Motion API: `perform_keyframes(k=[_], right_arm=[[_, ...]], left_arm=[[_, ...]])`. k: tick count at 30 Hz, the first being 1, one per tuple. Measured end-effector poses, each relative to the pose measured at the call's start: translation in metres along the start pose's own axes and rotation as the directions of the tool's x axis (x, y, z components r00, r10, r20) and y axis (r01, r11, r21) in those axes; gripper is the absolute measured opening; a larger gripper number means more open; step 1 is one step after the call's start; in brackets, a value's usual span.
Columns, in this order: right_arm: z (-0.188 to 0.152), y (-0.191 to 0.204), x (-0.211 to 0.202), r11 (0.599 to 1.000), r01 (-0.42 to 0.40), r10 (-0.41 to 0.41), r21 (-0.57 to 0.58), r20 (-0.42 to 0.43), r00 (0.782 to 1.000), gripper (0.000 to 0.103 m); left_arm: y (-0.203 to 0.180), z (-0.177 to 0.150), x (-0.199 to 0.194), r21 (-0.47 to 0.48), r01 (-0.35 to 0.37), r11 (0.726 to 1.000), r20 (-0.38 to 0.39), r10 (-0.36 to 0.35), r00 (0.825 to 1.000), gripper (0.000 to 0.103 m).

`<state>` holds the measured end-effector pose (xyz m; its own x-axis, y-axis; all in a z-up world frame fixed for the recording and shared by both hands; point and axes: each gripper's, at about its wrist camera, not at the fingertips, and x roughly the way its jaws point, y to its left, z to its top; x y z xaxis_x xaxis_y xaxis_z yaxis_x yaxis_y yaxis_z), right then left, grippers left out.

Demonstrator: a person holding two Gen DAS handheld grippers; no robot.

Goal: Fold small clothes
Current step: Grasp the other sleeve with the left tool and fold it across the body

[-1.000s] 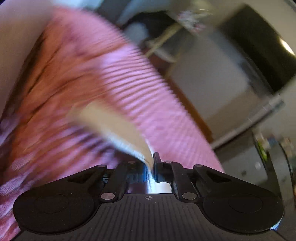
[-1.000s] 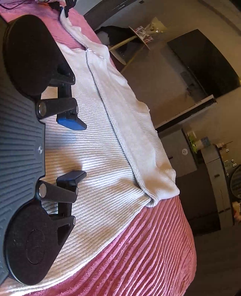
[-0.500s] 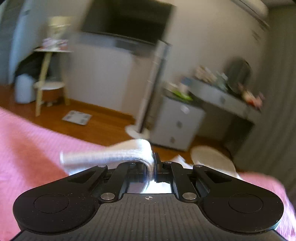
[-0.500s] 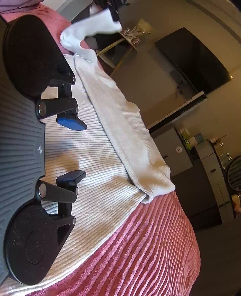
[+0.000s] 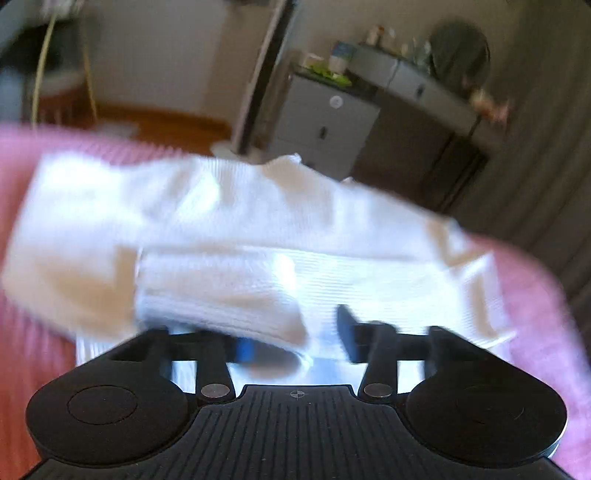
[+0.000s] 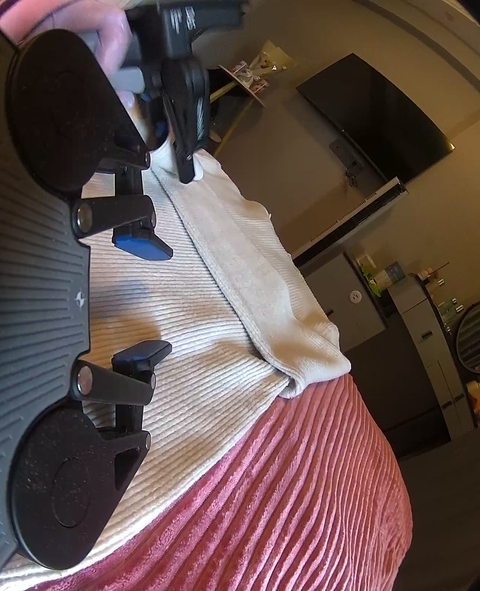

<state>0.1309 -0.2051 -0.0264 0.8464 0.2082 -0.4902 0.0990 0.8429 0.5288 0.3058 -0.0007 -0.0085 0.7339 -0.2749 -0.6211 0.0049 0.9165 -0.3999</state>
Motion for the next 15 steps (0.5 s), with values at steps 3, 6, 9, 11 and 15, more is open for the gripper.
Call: perform_keyframes(k=[3, 6, 9, 11, 15], right_arm=[[0.0, 0.001, 0.0, 1.0, 0.005, -0.005, -0.014, 0.002, 1.0, 0.048], [-0.003, 0.009, 0.0, 0.997, 0.024, -0.023, -0.069, 0.008, 1.0, 0.048], [-0.008, 0.027, 0.0, 0.985, 0.03, -0.029, -0.168, 0.01, 1.0, 0.048], [-0.013, 0.046, -0.002, 0.966, 0.027, -0.024, -0.256, 0.016, 1.0, 0.048], [-0.026, 0.097, 0.002, 0.877, -0.003, 0.017, -0.48, 0.025, 1.0, 0.048]], left_arm=[[0.012, -0.013, -0.042, -0.058, 0.013, 0.998, 0.035, -0.011, 0.999, 0.074], [0.018, -0.035, -0.084, -0.049, -0.096, 0.994, 0.074, 0.099, 0.992, 0.08], [0.039, -0.062, -0.108, -0.047, -0.262, 0.964, 0.083, 0.266, 0.961, 0.08], [0.054, -0.071, -0.109, -0.023, -0.301, 0.953, 0.094, 0.302, 0.949, 0.08], [0.084, -0.073, -0.106, -0.062, -0.306, 0.95, 0.082, 0.31, 0.947, 0.079]])
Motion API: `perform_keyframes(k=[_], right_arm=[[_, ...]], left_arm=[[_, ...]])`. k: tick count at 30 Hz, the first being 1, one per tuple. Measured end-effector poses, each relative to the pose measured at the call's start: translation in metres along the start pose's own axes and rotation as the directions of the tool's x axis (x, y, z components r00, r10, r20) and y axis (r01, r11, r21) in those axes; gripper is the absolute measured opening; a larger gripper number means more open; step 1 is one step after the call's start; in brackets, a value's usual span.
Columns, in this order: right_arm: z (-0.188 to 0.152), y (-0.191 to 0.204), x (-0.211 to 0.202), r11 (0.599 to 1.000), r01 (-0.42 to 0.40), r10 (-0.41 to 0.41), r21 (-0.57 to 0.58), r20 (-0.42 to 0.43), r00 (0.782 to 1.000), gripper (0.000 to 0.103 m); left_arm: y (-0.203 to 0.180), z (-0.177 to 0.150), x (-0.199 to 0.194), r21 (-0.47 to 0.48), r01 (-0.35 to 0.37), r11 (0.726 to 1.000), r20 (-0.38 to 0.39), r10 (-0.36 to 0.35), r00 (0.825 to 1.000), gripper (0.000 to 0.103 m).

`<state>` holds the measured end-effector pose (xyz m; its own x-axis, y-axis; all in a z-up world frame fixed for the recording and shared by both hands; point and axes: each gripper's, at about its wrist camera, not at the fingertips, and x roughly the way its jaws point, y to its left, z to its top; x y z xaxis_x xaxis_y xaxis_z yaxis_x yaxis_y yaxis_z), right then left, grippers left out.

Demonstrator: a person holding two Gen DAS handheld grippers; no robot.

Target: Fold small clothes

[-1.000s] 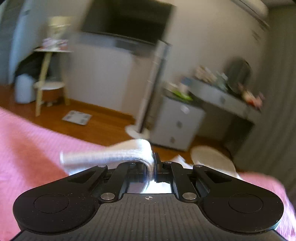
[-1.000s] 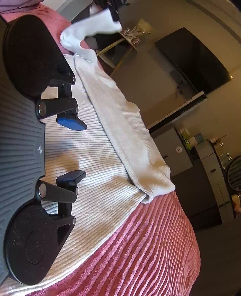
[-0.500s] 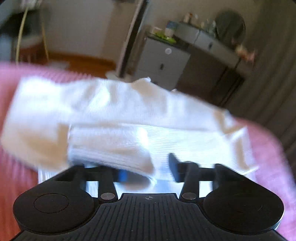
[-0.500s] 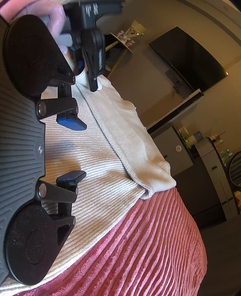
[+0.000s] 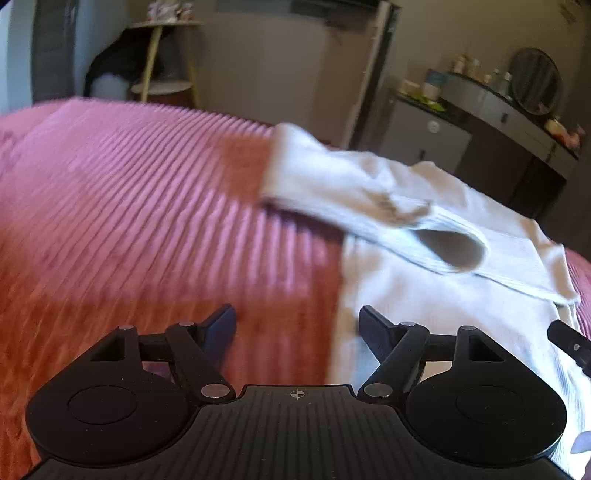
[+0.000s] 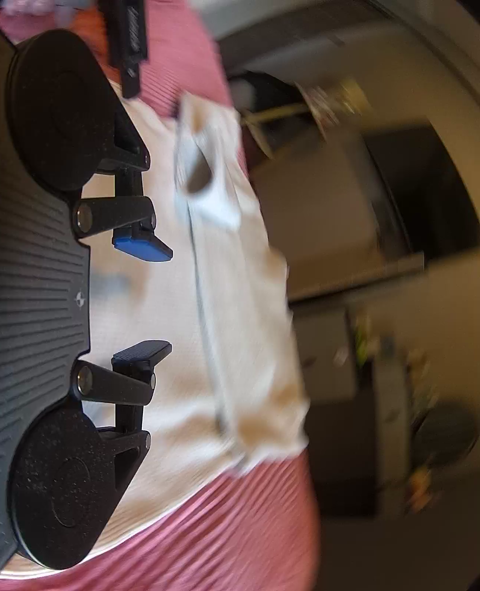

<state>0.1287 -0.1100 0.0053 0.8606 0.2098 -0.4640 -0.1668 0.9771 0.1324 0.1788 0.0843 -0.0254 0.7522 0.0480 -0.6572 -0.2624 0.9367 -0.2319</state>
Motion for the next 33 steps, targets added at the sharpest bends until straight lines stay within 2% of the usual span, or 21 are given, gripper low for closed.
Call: perform_keyframes(k=[2, 5, 11, 13, 14, 15, 19, 22, 27, 33], right_arm=[[0.005, 0.024, 0.009, 0.994, 0.011, -0.011, -0.108, 0.004, 1.0, 0.048], [0.014, 0.055, 0.033, 0.972, 0.003, -0.003, -0.235, -0.001, 1.0, 0.048], [0.028, 0.105, 0.075, 0.876, 0.034, -0.029, -0.48, 0.018, 0.999, 0.047], [0.032, 0.112, 0.086, 0.864, 0.021, -0.026, -0.504, -0.003, 1.0, 0.037], [0.033, 0.114, 0.089, 0.864, 0.014, -0.023, -0.503, -0.012, 1.0, 0.014], [0.035, 0.113, 0.092, 0.87, 0.012, -0.026, -0.493, -0.022, 0.999, 0.006], [0.053, 0.087, 0.084, 0.943, 0.052, -0.042, -0.329, 0.037, 0.998, 0.006], [0.069, 0.045, 0.074, 0.992, 0.057, -0.049, -0.114, 0.072, 0.996, 0.006], [0.08, -0.028, 0.072, 0.988, 0.079, -0.088, 0.134, 0.066, 0.994, 0.006], [0.079, -0.082, 0.084, 0.966, 0.145, -0.153, 0.214, 0.022, 0.988, 0.009]], left_arm=[[0.007, 0.001, 0.003, -0.023, 0.031, 0.999, 0.008, -0.031, 0.999, 0.079], [0.006, 0.0, 0.003, -0.004, 0.039, 0.999, 0.019, -0.039, 0.999, 0.079], [0.004, 0.002, 0.008, -0.042, 0.064, 0.997, 0.03, -0.063, 0.998, 0.083], [0.006, 0.0, 0.007, -0.061, 0.076, 0.995, 0.036, -0.074, 0.997, 0.085], [0.006, 0.0, 0.007, -0.064, 0.077, 0.995, 0.037, -0.075, 0.997, 0.085], [0.006, 0.0, 0.007, -0.062, 0.075, 0.995, 0.039, -0.073, 0.997, 0.085], [0.002, -0.001, 0.004, -0.067, 0.071, 0.995, 0.056, -0.067, 0.996, 0.085], [-0.004, -0.002, 0.002, -0.059, 0.075, 0.995, 0.072, -0.071, 0.995, 0.084], [-0.018, -0.007, -0.006, 0.014, 0.058, 0.998, 0.135, -0.059, 0.989, 0.084], [-0.031, -0.014, -0.003, 0.059, 0.091, 0.994, 0.124, -0.098, 0.987, 0.084]])
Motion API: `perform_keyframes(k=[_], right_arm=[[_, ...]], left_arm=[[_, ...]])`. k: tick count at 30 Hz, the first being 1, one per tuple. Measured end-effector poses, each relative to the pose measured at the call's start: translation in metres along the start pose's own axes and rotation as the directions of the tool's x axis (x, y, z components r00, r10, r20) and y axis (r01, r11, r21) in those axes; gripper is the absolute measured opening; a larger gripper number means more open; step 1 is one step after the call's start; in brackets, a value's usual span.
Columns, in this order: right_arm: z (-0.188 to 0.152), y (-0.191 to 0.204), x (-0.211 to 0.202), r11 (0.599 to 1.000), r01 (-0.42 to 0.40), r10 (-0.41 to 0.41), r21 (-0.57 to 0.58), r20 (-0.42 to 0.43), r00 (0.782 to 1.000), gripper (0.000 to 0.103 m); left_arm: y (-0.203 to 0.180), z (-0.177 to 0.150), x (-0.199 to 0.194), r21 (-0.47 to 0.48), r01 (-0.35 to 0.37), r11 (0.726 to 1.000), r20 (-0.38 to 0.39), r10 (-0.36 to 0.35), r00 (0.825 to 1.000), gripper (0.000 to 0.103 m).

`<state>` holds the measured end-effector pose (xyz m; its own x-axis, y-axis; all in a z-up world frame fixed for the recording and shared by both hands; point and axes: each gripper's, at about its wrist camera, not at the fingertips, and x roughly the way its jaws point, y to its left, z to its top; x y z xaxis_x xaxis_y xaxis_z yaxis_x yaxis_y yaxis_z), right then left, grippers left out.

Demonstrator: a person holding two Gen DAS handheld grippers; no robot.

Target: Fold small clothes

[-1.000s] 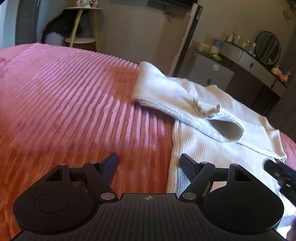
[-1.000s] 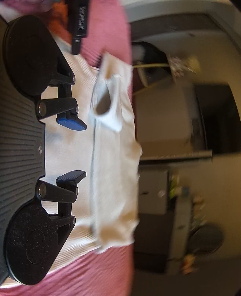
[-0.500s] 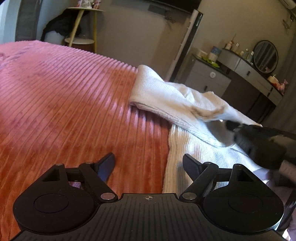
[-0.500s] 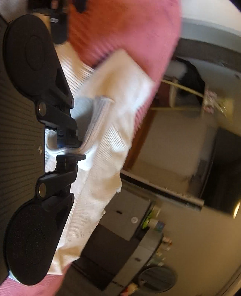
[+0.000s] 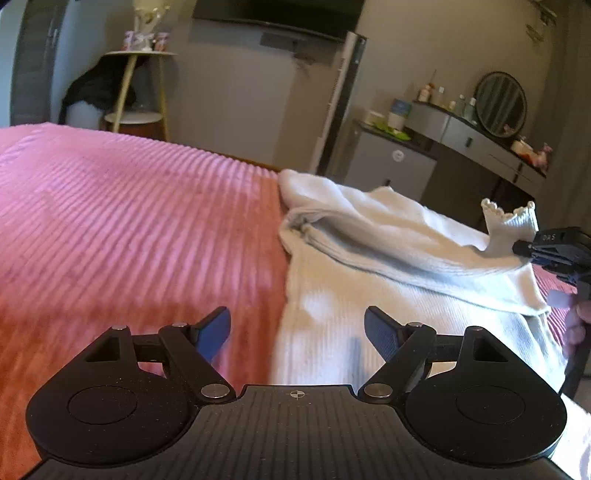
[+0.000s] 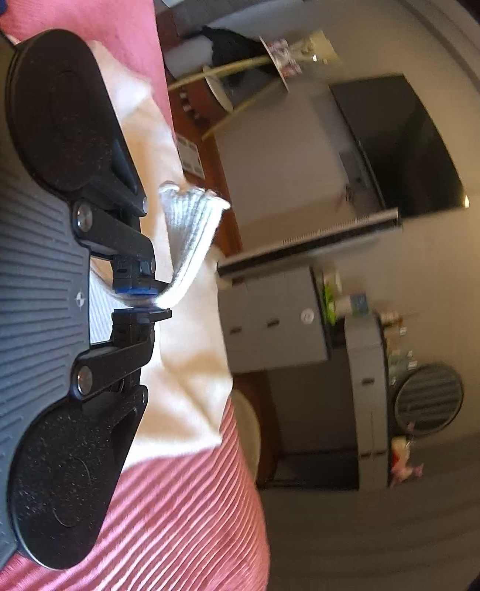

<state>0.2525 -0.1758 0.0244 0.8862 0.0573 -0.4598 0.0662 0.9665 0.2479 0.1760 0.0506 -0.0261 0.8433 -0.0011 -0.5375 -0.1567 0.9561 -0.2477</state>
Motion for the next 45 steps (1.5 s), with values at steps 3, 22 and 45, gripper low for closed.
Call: perform_keyframes(k=[3, 22, 45], right_arm=[[0.0, -0.014, 0.009, 0.997, 0.076, -0.076, -0.027, -0.018, 0.997, 0.022], [0.002, -0.04, 0.025, 0.987, 0.137, -0.14, -0.08, -0.034, 0.989, 0.007], [-0.078, -0.083, -0.154, 0.995, 0.105, -0.101, 0.001, -0.263, 0.96, 0.026]], left_arm=[[-0.006, -0.004, 0.003, 0.034, 0.009, 0.999, -0.011, -0.009, 1.0, 0.085], [-0.016, -0.013, 0.011, 0.077, 0.042, 0.996, -0.033, -0.04, 0.999, 0.085], [-0.005, -0.026, -0.026, 0.094, 0.018, 0.995, -0.082, -0.01, 0.997, 0.094]])
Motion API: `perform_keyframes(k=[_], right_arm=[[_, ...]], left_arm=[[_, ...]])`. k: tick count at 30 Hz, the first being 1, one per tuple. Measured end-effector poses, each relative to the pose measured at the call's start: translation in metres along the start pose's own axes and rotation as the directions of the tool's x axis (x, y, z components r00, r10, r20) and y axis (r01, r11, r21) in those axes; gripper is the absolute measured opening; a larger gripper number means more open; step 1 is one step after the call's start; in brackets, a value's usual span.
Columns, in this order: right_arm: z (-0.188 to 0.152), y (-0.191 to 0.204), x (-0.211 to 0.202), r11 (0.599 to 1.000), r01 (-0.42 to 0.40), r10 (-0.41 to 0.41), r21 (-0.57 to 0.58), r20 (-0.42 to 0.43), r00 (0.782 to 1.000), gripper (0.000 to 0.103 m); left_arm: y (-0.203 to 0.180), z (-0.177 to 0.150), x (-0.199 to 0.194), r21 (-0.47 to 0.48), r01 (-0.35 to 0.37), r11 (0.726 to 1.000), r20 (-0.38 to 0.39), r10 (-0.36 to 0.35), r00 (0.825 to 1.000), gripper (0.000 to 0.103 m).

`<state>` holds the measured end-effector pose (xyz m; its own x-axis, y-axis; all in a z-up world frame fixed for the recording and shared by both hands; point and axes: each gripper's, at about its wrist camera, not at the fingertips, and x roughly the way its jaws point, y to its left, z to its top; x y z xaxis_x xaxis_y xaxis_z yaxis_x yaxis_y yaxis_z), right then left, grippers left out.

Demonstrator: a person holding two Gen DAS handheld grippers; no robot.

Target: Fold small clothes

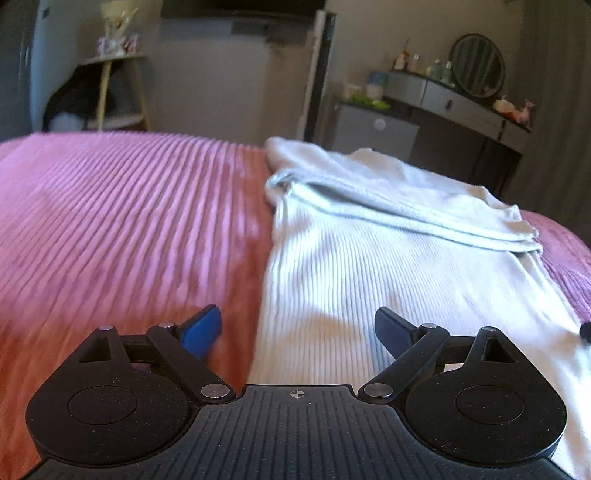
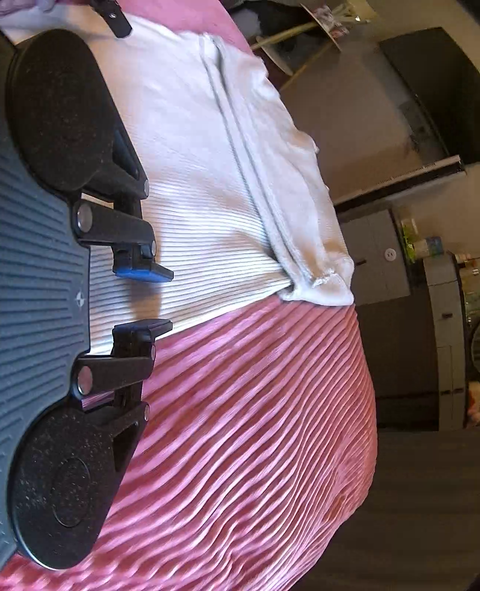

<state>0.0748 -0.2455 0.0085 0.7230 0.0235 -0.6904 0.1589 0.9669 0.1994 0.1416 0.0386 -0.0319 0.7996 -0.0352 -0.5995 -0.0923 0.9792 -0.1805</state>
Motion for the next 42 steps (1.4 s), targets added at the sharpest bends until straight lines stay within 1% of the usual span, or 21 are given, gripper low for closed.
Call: perform_keyframes(k=[2, 3, 7, 10, 12, 15, 17, 19, 21, 22, 23, 24, 25, 27, 30, 32, 36, 38, 39, 40, 42], right_arm=[[-0.007, -0.002, -0.015, 1.0, -0.012, 0.012, -0.022, -0.016, 1.0, 0.036], [-0.011, -0.004, -0.023, 1.0, -0.016, 0.015, -0.025, -0.02, 1.0, 0.037], [-0.021, -0.019, -0.039, 0.999, -0.038, 0.038, -0.011, -0.069, 0.997, 0.037], [-0.03, -0.029, -0.045, 0.999, -0.042, 0.042, -0.001, -0.112, 0.993, 0.037], [-0.038, -0.035, -0.049, 0.999, -0.053, 0.054, 0.007, -0.154, 0.987, 0.037], [-0.045, -0.05, -0.051, 0.991, -0.107, 0.12, 0.077, -0.201, 0.972, 0.037], [-0.049, -0.06, -0.052, 0.988, -0.108, 0.131, 0.11, -0.225, 0.965, 0.037], [-0.054, -0.067, -0.051, 0.987, -0.111, 0.136, 0.117, -0.24, 0.961, 0.036], [-0.057, -0.072, -0.051, 0.98, -0.135, 0.168, 0.149, -0.241, 0.956, 0.035], [-0.057, -0.074, -0.051, 0.976, -0.145, 0.182, 0.161, -0.24, 0.954, 0.032], [-0.058, -0.076, -0.052, 0.973, -0.16, 0.198, 0.166, -0.24, 0.951, 0.023], [-0.058, -0.076, -0.051, 0.967, -0.182, 0.222, 0.176, -0.244, 0.944, 0.014], [-0.059, -0.078, -0.05, 0.963, -0.195, 0.238, 0.184, -0.249, 0.939, 0.012], [-0.059, -0.08, -0.051, 0.959, -0.21, 0.253, 0.191, -0.247, 0.935, 0.011], [-0.059, -0.08, -0.052, 0.958, -0.217, 0.26, 0.188, -0.244, 0.934, 0.012], [-0.059, -0.083, -0.052, 0.957, -0.213, 0.259, 0.196, -0.251, 0.933, 0.015], [-0.06, -0.087, -0.05, 0.948, -0.228, 0.283, 0.221, -0.258, 0.924, 0.017], [-0.061, -0.088, -0.05, 0.945, -0.236, 0.292, 0.228, -0.256, 0.922, 0.017], [-0.061, -0.088, -0.05, 0.942, -0.241, 0.298, 0.232, -0.255, 0.92, 0.017], [-0.061, -0.088, -0.049, 0.941, -0.245, 0.303, 0.235, -0.254, 0.919, 0.017], [-0.061, -0.087, -0.05, 0.94, -0.254, 0.309, 0.23, -0.253, 0.917, 0.016]], left_arm=[[0.006, -0.003, -0.013, -0.031, 0.012, 0.999, -0.051, -0.013, 0.999, 0.095], [0.009, -0.007, -0.019, -0.039, 0.011, 0.999, -0.084, -0.014, 0.996, 0.095], [0.015, -0.024, -0.039, -0.025, -0.029, 0.999, -0.131, 0.026, 0.991, 0.095], [0.014, -0.026, -0.049, -0.034, -0.026, 0.999, -0.168, 0.02, 0.986, 0.095], [0.016, -0.029, -0.055, -0.067, -0.025, 0.997, -0.194, 0.012, 0.981, 0.095], [0.021, -0.033, -0.06, -0.117, -0.031, 0.993, -0.229, 0.003, 0.973, 0.095], [0.022, -0.035, -0.065, -0.133, -0.028, 0.991, -0.243, -0.005, 0.97, 0.095], [0.021, -0.037, -0.068, -0.143, -0.022, 0.99, -0.259, -0.016, 0.966, 0.095], [0.021, -0.038, -0.07, -0.154, -0.02, 0.988, -0.275, -0.023, 0.961, 0.095], [0.021, -0.039, -0.071, -0.158, -0.024, 0.987, -0.281, -0.021, 0.959, 0.095], [0.021, -0.039, -0.072, -0.162, -0.03, 0.986, -0.284, -0.018, 0.959, 0.094], [0.022, -0.039, -0.073, -0.172, -0.036, 0.984, -0.284, -0.014, 0.959, 0.091], [0.023, -0.04, -0.075, -0.18, -0.042, 0.983, -0.283, -0.011, 0.959, 0.09], [0.027, -0.04, -0.078, -0.202, -0.041, 0.979, -0.287, -0.019, 0.958, 0.087], [0.033, -0.04, -0.081, -0.241, -0.034, 0.97, -0.293, -0.039, 0.955, 0.084], [0.039, -0.039, -0.082, -0.286, -0.028, 0.958, -0.296, -0.061, 0.953, 0.084], [0.052, -0.038, -0.081, -0.367, -0.013, 0.93, -0.297, -0.104, 0.949, 0.083], [0.056, -0.038, -0.083, -0.396, -0.005, 0.918, -0.303, -0.126, 0.945, 0.079], [0.057, -0.039, -0.083, -0.407, -0.001, 0.914, -0.31, -0.137, 0.941, 0.074], [0.059, -0.039, -0.083, -0.426, 0.006, 0.905, -0.321, -0.158, 0.934, 0.07], [0.062, -0.041, -0.082, -0.449, 0.014, 0.893, -0.341, -0.186, 0.922, 0.065]])
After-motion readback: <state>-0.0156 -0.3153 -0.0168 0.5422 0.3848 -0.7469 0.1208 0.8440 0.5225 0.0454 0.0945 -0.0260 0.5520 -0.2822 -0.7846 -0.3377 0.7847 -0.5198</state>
